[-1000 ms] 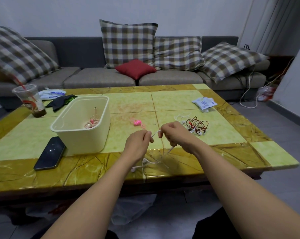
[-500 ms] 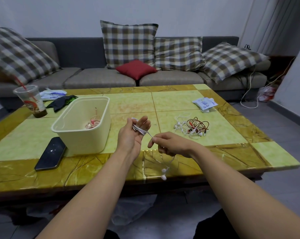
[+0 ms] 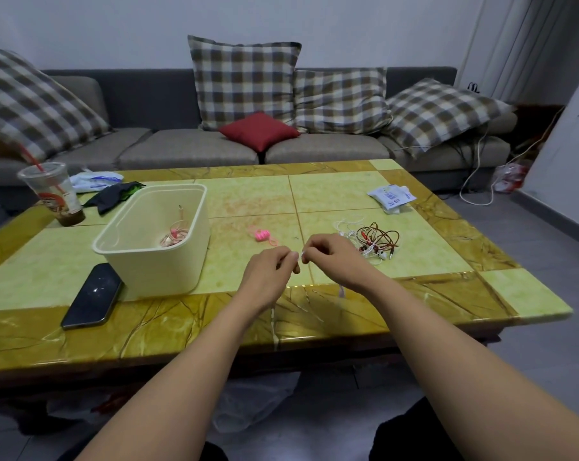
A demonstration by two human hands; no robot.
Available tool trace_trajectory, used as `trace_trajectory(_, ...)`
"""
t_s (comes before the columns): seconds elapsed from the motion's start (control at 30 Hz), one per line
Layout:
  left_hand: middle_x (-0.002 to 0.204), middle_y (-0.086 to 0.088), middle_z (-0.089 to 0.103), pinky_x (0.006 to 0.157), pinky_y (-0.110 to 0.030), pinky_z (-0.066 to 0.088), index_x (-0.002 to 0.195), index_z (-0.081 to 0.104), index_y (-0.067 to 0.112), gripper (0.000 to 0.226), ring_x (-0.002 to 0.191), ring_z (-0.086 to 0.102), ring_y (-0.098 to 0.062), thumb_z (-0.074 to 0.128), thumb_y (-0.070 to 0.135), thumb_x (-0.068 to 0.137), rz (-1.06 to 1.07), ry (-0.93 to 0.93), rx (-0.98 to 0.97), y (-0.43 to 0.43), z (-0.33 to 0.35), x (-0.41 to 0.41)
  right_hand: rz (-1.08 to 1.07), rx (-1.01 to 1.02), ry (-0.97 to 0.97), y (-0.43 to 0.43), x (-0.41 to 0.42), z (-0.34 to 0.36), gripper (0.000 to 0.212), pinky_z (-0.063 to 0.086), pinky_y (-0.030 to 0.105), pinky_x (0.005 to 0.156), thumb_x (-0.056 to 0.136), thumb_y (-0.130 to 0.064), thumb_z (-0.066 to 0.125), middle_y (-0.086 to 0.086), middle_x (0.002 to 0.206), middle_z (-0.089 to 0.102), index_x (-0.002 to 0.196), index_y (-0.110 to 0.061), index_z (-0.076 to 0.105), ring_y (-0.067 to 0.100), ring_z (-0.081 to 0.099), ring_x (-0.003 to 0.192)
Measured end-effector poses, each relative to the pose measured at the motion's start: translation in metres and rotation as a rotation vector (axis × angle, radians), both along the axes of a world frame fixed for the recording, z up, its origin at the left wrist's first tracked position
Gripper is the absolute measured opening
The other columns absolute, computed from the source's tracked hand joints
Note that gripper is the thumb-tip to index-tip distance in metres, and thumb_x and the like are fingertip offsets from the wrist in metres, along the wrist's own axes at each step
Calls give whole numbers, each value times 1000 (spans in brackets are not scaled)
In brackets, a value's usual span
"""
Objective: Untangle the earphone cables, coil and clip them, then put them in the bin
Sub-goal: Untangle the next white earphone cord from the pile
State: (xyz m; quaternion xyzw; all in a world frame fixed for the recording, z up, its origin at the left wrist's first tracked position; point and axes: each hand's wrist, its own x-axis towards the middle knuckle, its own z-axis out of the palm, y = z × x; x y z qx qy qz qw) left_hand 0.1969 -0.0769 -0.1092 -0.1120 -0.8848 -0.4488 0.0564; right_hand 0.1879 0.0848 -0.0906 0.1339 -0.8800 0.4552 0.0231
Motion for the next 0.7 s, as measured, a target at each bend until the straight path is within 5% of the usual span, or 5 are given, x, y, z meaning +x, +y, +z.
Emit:
trace_trajectory(0.1,55,5,38,56,-28,37,74,55,12,41,53,35,-13,40,37,103,-97,-286,379,2,6,2,-10,-49,38,5,-5,-6,16,39,27,55,95,-23,61,-7,58,47,84,-15,69,11,43,57)
trace_trajectory(0.27,54,6,29,52,-24,33,76,46,13,34,48,28,-10,39,30,105,-136,-416,796,3,13,1,122,-170,-138,8,-2,-11,18,52,25,60,99,-14,56,5,69,61,92,-12,72,15,61,63)
trace_trajectory(0.53,49,5,33,44,-20,38,77,45,11,36,42,33,-7,32,27,107,-73,-482,1167,8,19,-1,133,-377,-287,3,-3,-12,22,56,39,86,97,-14,59,19,98,72,110,-4,73,17,66,84)
trace_trajectory(0.7,48,6,32,42,-20,36,77,46,11,36,41,31,-7,33,28,106,-56,-534,1229,7,19,-3,225,-551,-444,-4,-2,-10,29,56,33,80,101,-17,49,14,97,69,112,2,68,20,64,90)
